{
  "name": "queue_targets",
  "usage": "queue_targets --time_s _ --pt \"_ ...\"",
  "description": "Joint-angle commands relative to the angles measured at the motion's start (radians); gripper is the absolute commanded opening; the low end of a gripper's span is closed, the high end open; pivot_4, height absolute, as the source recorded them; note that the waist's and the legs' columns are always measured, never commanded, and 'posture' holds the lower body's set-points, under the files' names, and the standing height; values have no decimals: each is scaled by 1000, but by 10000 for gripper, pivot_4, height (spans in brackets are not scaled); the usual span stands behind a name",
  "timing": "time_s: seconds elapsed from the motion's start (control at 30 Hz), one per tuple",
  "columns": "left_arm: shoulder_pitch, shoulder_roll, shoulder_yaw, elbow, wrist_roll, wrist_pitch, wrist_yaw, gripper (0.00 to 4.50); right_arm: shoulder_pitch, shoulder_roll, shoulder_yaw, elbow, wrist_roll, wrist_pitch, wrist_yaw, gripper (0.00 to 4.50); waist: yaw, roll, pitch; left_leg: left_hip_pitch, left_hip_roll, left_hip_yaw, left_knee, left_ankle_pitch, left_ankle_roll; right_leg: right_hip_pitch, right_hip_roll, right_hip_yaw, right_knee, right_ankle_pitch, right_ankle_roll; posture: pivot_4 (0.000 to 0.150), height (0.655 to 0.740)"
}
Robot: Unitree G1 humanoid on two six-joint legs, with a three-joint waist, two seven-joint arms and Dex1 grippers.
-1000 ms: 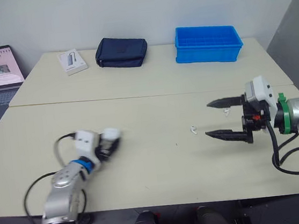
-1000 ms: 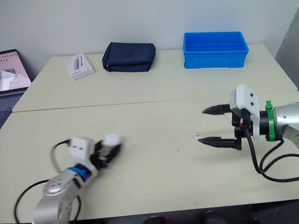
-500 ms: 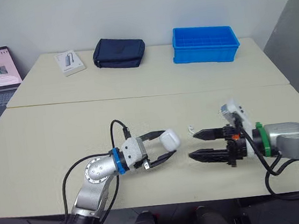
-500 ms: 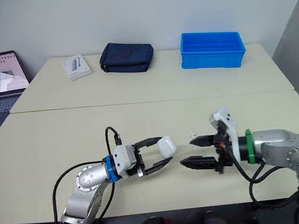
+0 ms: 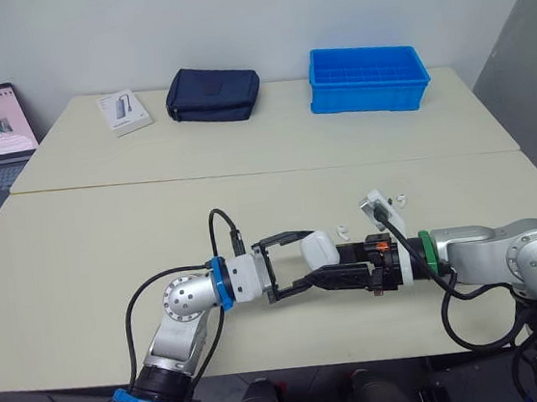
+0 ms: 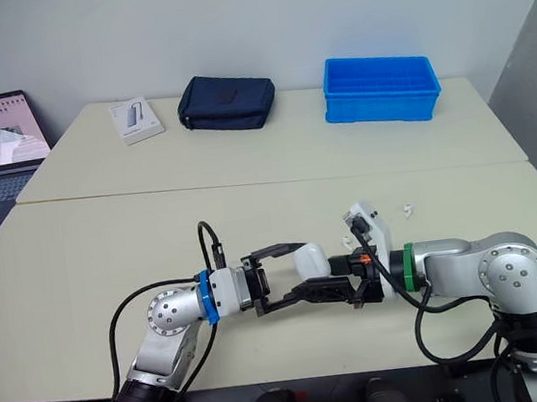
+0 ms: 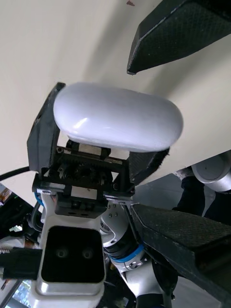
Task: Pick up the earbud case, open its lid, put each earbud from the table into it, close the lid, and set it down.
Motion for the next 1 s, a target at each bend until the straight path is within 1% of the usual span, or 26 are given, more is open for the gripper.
queue_targets --time_s 0.03,0.3,0.33,0.5,0.57,0.63,0.67,0.73,0.77,0.8,0.87,0.9,1.0 --pt "4 -1 -7 -35 -6 -21 4 27702 -20 0 0 -2 46 -23 -13 39228 -2 0 0 0 0 0 0 0 0 0 0 0 0 0 0 1500 7218" --pt "0 -10 -4 -35 -6 -9 25 27702 -28 -12 16 21 59 -31 -8 9928 -2 0 0 0 1 0 0 0 0 0 1 0 0 0 0 1500 7218" --pt "-1 -11 -4 -36 -5 -7 29 27684 -33 -11 19 26 60 -32 -8 8020 -2 0 0 0 1 0 0 0 0 0 1 0 0 0 0 1500 7218" --pt "-7 -16 -3 -35 -5 0 46 27684 -66 -17 29 54 53 -27 11 8121 -3 0 0 0 1 0 0 0 0 0 1 0 0 0 0 1500 7218" --pt "-12 -15 0 -42 -39 37 39 27684 -81 -24 32 65 44 -19 28 8121 -3 0 0 0 1 0 0 0 0 0 1 0 0 0 0 1500 7218" --pt "-21 -3 3 -41 -44 67 34 34847 -99 -41 35 76 28 -8 56 8121 -4 0 0 0 1 0 0 0 0 0 1 0 0 0 0 1500 7218" --pt "-27 6 5 -36 -33 76 34 37236 -109 -52 38 81 16 -2 74 8120 -4 0 0 0 1 0 0 0 0 0 1 0 0 0 0 1500 7218" --pt "-31 48 6 -42 -36 181 16 43248 -134 -87 41 92 -23 14 125 8120 -4 0 0 0 1 0 0 0 0 -1 2 0 0 0 0 1500 7218" --pt "-32 62 7 -47 -40 225 11 45000 -143 -99 44 95 -41 18 148 8120 -6 0 0 0 1 0 0 0 0 -1 2 0 1 0 0 1500 7218" --pt "-31 82 15 -66 -73 362 27 45000 -161 -131 61 87 -90 18 194 8120 -7 1 0 0 2 -1 0 0 0 -1 2 -1 1 0 0 1500 7218" --pt "-49 134 22 -117 -166 684 49 45000 -203 -248 151 33 -267 -37 352 8120 -9 2 1 0 2 -1 -1 0 0 -1 2 0 0 0 0 1500 7218" --pt "-58 151 25 -140 -199 795 53 45000 -217 -293 192 14 -341 -69 421 8120 -9 3 2 0 2 -1 0 0 0 -1 2 -1 0 0 0 1500 7218" --pt "-103 194 6 -232 -244 982 46 45000 -261 -417 354 -40 -614 -250 620 8120 -11 3 2 -4 2 -2 0 0 0 -5 2 -2 0 0 0 1500 7218"
